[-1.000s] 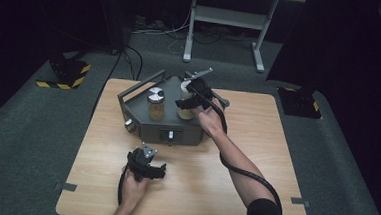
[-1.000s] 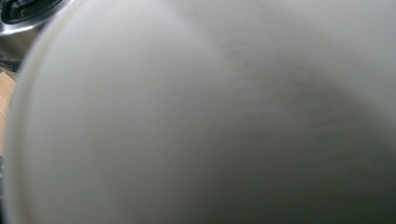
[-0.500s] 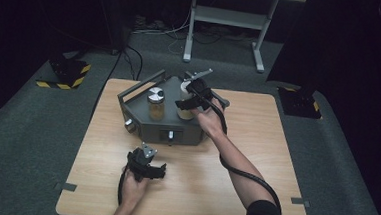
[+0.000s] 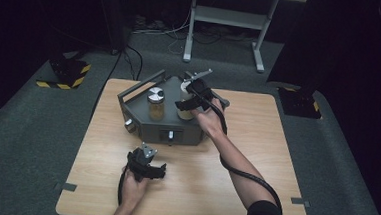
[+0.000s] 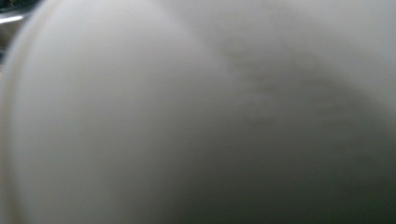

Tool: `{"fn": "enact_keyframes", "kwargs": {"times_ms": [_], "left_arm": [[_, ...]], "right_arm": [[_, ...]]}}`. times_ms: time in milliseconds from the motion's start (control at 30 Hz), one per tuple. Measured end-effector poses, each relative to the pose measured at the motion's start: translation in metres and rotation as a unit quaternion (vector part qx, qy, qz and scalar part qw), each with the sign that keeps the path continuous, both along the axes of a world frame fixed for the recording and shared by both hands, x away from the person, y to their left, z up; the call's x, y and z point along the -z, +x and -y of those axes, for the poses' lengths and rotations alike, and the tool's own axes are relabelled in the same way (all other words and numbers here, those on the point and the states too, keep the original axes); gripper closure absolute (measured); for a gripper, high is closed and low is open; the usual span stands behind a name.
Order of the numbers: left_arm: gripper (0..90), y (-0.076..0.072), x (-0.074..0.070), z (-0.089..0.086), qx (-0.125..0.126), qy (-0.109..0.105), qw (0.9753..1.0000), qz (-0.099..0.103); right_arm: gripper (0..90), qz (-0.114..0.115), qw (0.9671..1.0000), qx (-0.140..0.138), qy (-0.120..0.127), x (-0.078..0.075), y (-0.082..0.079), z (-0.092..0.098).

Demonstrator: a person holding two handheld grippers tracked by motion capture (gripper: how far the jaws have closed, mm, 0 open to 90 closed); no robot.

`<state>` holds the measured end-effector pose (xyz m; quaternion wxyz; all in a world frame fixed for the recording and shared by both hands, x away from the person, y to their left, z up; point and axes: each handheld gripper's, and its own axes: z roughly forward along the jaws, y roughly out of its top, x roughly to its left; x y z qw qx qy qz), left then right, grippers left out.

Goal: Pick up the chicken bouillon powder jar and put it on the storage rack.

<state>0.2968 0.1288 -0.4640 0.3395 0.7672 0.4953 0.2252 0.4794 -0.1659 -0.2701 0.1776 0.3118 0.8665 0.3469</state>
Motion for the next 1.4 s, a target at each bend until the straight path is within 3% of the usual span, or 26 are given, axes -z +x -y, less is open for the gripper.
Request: {"fn": "enact_keyframes", "kwargs": {"times_ms": [267, 867, 1400], "left_arm": [[3.9, 0.000, 0.000, 0.000, 0.000, 0.000, 1.0000, 0.000], [3.9, 0.000, 0.000, 0.000, 0.000, 0.001, 1.0000, 0.000], [3.9, 0.000, 0.000, 0.000, 0.000, 0.000, 1.0000, 0.000]], "right_arm": [[11.0, 0.010, 0.9998, 0.012, 0.011, 0.005, -0.007, 0.008], [10.1, 0.030, 0.9988, 0.011, 0.038, 0.012, -0.028, 0.041], [10.1, 0.035, 0.9976, 0.027, 0.053, 0.026, -0.056, 0.084]]}}
